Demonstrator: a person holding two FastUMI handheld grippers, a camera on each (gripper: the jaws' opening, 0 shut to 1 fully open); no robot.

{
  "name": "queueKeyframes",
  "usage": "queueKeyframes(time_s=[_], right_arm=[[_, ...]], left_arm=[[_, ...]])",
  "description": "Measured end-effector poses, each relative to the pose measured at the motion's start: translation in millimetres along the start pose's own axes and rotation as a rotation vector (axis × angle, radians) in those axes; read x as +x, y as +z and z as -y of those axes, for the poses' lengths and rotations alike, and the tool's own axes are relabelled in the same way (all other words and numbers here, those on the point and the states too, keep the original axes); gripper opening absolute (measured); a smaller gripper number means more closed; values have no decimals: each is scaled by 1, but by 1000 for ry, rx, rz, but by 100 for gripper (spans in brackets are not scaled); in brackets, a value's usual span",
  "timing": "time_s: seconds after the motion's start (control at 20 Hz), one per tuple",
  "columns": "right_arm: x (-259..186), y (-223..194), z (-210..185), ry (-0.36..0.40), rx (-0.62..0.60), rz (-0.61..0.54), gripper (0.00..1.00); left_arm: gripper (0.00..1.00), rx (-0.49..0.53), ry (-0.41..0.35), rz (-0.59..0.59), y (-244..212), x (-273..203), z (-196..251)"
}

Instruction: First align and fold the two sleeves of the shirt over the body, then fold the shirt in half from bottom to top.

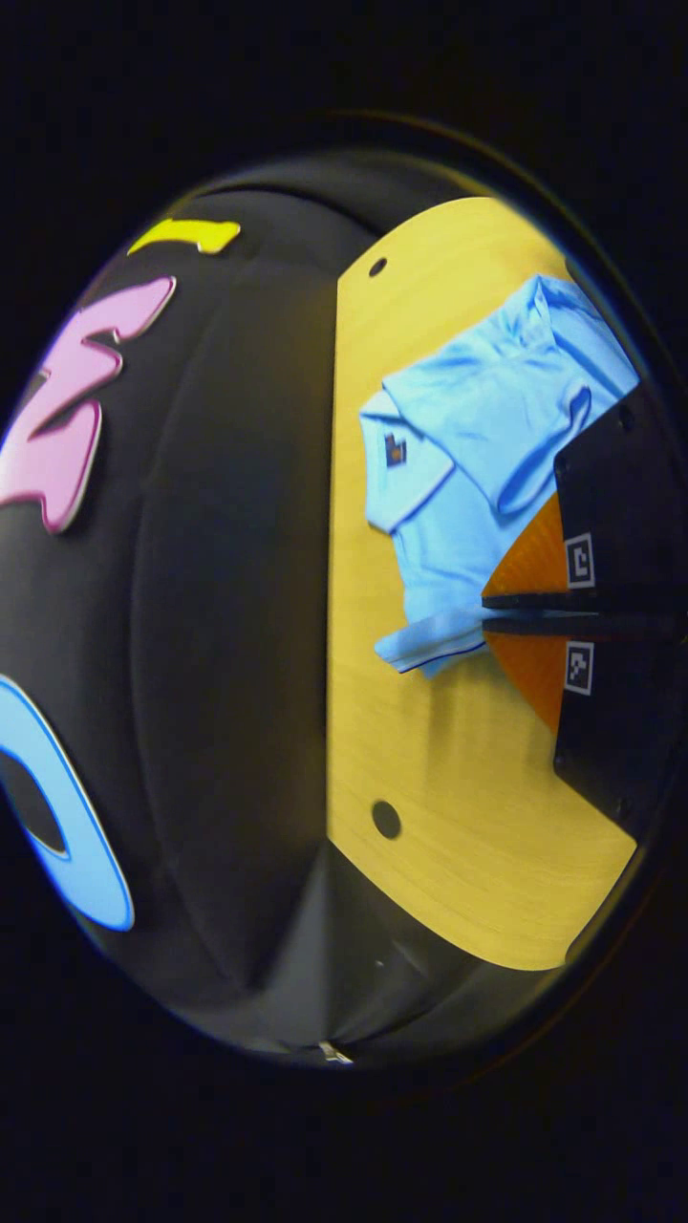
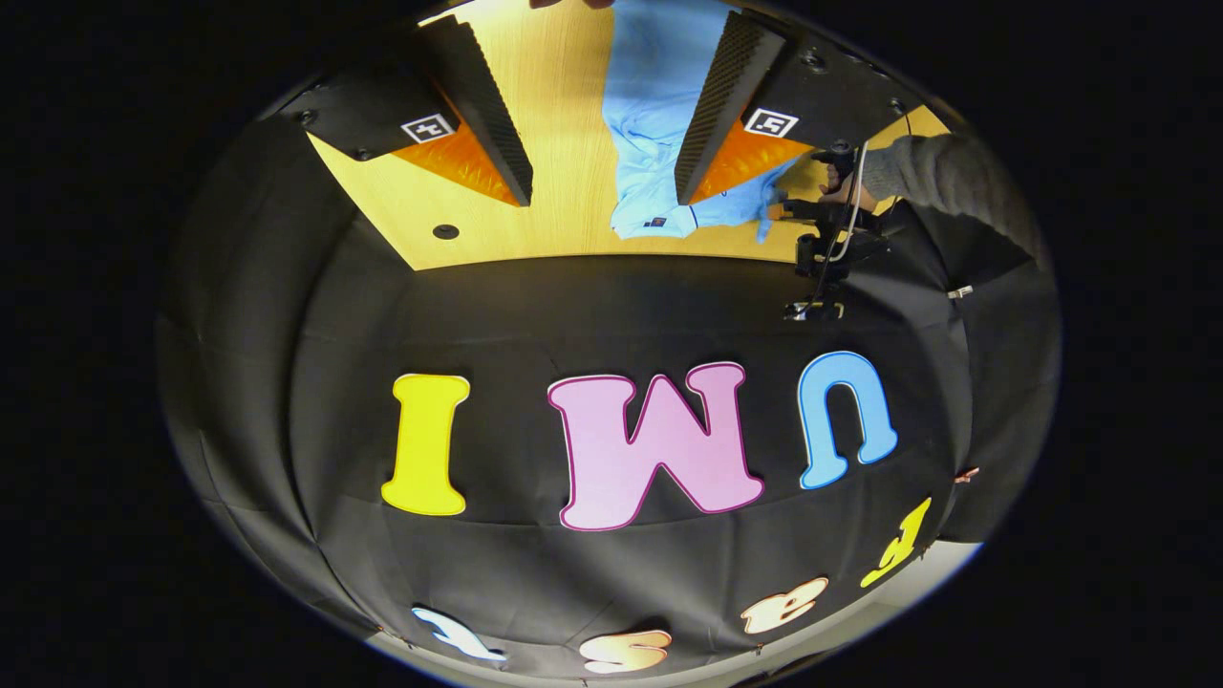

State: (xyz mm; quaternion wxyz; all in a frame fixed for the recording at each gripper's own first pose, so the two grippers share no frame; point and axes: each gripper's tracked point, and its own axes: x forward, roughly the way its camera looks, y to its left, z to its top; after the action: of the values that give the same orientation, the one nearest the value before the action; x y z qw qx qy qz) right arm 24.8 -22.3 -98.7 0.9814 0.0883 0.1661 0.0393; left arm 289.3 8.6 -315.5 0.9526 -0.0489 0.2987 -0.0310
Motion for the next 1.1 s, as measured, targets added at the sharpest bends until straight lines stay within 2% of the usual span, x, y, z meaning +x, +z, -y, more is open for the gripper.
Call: queueKeyframes(time_s=[0.25, 0.6, 0.8, 1.1], right_arm=[[-5, -1, 8, -12, 5, 0, 94], [-15, -5, 22, -40, 22, -4, 94], [-17, -8, 25, -48, 29, -10, 94], [-23, -12, 28, -55, 33, -15, 94]], left_arm=[[6, 88, -148, 39, 12, -15, 83], [6, 272, -294, -15, -32, -28, 164], [6, 349, -333, -53, -55, -31, 182], [6, 380, -315, -127, -79, -17, 184]])
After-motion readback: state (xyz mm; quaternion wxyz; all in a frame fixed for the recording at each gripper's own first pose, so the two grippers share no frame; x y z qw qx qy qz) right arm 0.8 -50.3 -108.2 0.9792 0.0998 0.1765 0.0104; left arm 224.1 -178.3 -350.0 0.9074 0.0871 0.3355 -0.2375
